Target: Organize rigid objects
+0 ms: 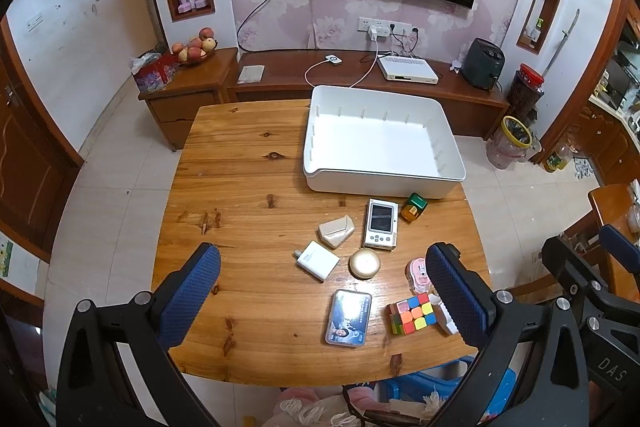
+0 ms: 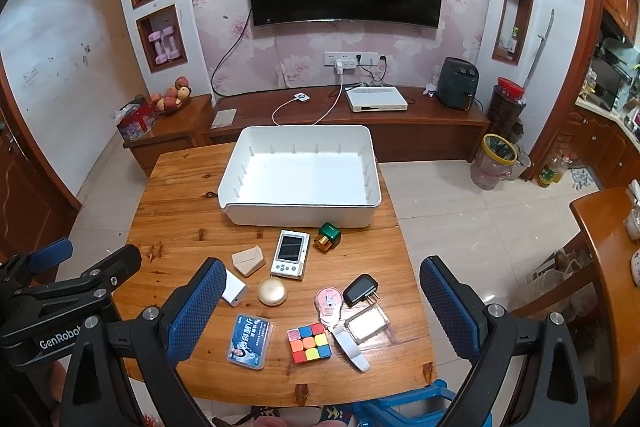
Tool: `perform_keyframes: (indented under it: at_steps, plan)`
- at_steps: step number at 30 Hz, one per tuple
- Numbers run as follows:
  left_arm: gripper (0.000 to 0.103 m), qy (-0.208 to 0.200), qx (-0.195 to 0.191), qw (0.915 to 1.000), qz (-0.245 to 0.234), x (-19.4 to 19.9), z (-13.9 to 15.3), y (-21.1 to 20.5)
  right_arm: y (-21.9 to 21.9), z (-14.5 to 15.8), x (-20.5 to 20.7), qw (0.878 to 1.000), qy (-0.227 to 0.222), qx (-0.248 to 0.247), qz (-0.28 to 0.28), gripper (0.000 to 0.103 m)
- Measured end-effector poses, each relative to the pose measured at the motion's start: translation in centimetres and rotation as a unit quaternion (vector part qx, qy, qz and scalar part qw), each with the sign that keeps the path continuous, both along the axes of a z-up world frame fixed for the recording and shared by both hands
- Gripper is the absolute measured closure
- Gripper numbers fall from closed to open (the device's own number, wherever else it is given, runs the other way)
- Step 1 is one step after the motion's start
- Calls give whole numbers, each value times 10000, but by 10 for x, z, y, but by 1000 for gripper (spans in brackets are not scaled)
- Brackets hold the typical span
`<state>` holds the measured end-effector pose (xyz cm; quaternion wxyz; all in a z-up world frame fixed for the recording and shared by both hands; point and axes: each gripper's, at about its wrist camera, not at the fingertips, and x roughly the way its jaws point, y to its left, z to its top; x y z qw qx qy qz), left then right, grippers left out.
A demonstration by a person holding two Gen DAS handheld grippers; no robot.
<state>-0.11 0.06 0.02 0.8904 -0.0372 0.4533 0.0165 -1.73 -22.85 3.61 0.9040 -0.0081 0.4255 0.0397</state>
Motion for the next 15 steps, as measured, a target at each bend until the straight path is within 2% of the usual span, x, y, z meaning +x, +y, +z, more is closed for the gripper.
perform_keyframes:
  at_steps: [15]
  plan:
    - [1,39,13,10000,6,3,-7,-7,-3,1,1,9999,-48,-50,-79,5]
